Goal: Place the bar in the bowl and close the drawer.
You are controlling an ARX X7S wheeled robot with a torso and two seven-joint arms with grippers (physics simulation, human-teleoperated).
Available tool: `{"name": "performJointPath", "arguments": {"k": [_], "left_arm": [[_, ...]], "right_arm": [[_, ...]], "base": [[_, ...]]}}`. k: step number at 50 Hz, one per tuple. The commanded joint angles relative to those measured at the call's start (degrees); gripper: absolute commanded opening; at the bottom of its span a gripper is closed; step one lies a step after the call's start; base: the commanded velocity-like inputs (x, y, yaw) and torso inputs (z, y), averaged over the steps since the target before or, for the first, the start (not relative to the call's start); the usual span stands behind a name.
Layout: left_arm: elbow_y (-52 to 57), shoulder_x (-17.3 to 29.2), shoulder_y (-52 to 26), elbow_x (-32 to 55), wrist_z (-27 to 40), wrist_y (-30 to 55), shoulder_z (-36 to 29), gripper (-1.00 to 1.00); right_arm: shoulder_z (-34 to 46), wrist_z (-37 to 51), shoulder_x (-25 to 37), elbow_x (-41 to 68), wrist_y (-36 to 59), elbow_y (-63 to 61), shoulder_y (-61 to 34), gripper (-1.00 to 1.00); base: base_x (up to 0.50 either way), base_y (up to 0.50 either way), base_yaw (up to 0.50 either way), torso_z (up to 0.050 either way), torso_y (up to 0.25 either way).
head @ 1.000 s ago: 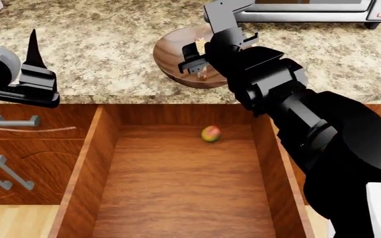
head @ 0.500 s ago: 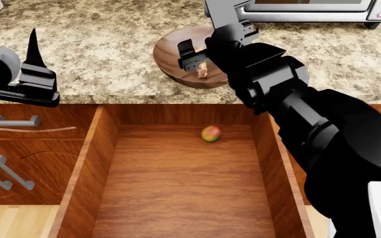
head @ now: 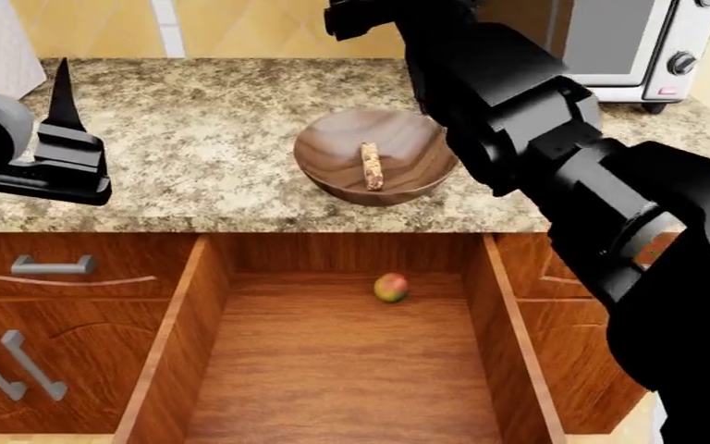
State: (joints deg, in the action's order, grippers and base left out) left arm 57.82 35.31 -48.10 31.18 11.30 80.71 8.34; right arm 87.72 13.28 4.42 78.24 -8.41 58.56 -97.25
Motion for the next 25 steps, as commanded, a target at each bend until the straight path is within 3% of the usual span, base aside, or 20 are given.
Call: {"name": "performJointPath", "arguments": {"k": [1,12,20,25], "left_arm": [[0.0,-0.2,0.3,1.6,0.9,0.2,0.8,1.00],[0.7,-0.3,4.2,2.5,1.9,-2.3,2.2,1.00],[1.9,0.2,6.7,5.2,4.4,-4.0,3.4,1.00],[2.0,2.5,8.2,11.2,9.4,-6.6,4.0,1.00]], "right_arm": [[0.8,18.6,17.0,0.1,-2.1,-32.7,-1.5,1.00],[3.5,36.1,38.3,-4.4,-1.6,-68.9,-0.2,1.00],[4.5,42.7,48.1,-8.7,-3.0,-83.8,1.9,1.00],[5.0,46.8,52.7,-11.7,-0.8,-91.8,0.9,1.00]], "base": [[0.00,0.00,0.00,0.000,0.250],[0.00,0.00,0.00,0.000,0.250],[0.00,0.00,0.00,0.000,0.250],[0.00,0.00,0.00,0.000,0.250]]}}
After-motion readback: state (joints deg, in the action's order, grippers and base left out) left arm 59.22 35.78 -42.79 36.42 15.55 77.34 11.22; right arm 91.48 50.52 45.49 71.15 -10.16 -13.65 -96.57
